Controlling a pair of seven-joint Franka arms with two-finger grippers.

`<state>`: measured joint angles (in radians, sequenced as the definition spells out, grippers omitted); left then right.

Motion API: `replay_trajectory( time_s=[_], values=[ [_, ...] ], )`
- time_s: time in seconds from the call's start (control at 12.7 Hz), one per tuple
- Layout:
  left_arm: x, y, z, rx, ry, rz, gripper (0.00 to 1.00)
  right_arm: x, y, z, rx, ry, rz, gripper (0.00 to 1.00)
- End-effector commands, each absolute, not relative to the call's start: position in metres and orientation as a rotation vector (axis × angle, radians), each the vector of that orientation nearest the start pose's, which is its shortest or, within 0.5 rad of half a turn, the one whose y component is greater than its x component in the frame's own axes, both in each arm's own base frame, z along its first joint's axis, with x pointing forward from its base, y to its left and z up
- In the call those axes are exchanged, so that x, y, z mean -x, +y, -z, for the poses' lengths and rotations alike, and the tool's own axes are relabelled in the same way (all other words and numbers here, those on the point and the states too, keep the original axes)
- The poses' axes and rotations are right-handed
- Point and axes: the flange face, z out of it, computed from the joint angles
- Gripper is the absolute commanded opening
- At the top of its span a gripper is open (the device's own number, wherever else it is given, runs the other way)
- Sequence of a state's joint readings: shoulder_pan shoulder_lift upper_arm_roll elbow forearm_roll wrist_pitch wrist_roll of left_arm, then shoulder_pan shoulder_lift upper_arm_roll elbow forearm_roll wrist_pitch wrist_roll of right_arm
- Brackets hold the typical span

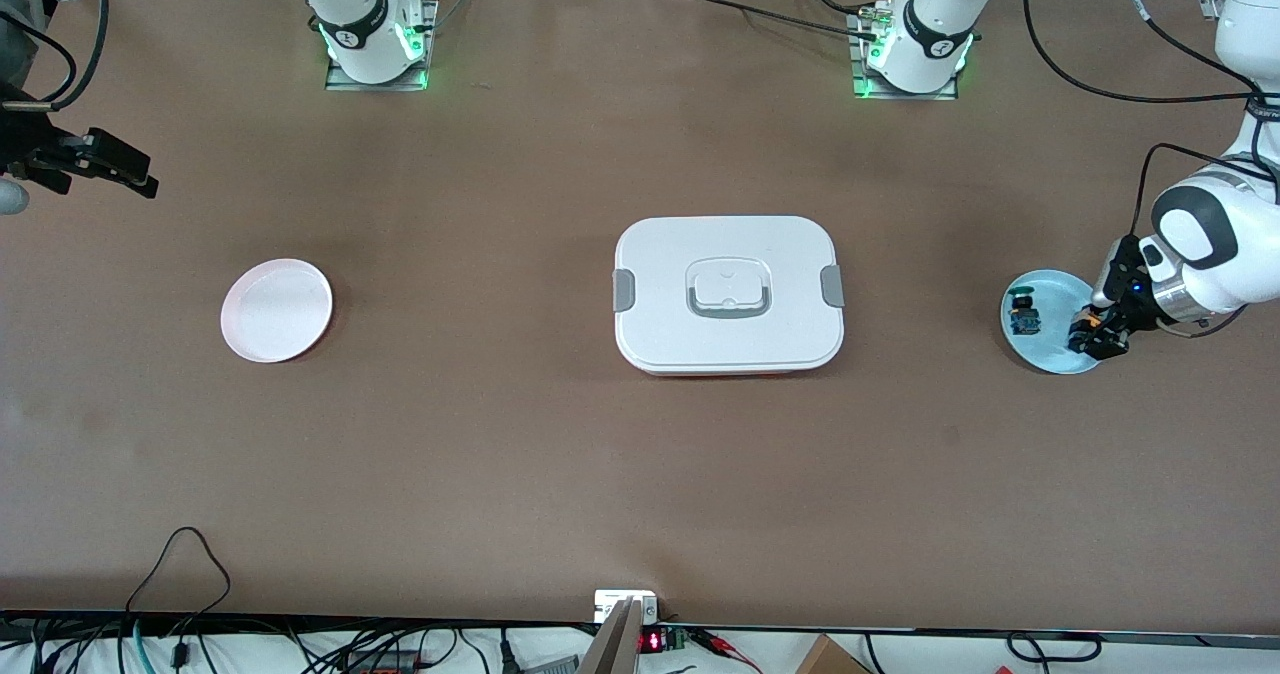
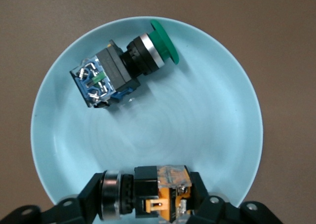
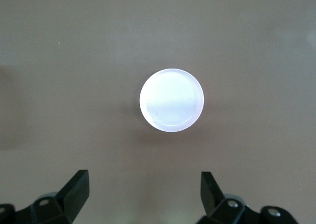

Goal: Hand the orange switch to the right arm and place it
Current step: 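Lift the orange switch with the left gripper and carry it over the box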

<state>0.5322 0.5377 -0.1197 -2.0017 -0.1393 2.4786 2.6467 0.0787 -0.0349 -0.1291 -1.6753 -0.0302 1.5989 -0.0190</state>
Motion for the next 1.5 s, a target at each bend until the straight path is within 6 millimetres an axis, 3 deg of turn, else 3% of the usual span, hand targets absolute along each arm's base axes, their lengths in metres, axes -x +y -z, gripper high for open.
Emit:
replay_trajectory(
  time_s=[0.0,0.16,0.39,0.63,0.79,0.95,1.18,1.42],
  values=[
    [-0.555,0.245,-0.182,1.545,2.784,0.275,0.15,-0.544,-0.031,-0.602,3.166,0.035,-0.07,1.0],
    [-0.559,0.247,-0.186,1.544,2.783,0.28,0.0,-0.545,-0.033,-0.601,3.166,0.035,-0.068,1.0],
    [-0.567,0.245,-0.199,1.589,2.808,0.328,0.0,-0.545,-0.032,-0.601,3.174,0.034,-0.068,1.0],
    [-0.578,0.232,-0.217,1.726,2.846,0.497,0.0,-0.548,-0.031,-0.597,3.166,0.051,-0.067,1.0],
    [-0.597,0.2,-0.241,1.867,2.904,0.537,0.0,-0.544,-0.033,-0.602,3.167,0.03,-0.07,1.0],
    [-0.614,0.156,-0.274,1.998,2.993,0.559,0.0,-0.542,-0.038,-0.602,3.163,-0.004,-0.08,1.0],
    [-0.627,0.1,-0.305,2.203,3.012,0.88,0.0,-0.542,-0.037,-0.602,3.092,0.02,-0.076,1.0],
    [-0.633,0.014,-0.319,2.461,3.016,1.223,0.0,-0.544,-0.032,-0.598,2.968,0.02,-0.084,1.0]
  ],
)
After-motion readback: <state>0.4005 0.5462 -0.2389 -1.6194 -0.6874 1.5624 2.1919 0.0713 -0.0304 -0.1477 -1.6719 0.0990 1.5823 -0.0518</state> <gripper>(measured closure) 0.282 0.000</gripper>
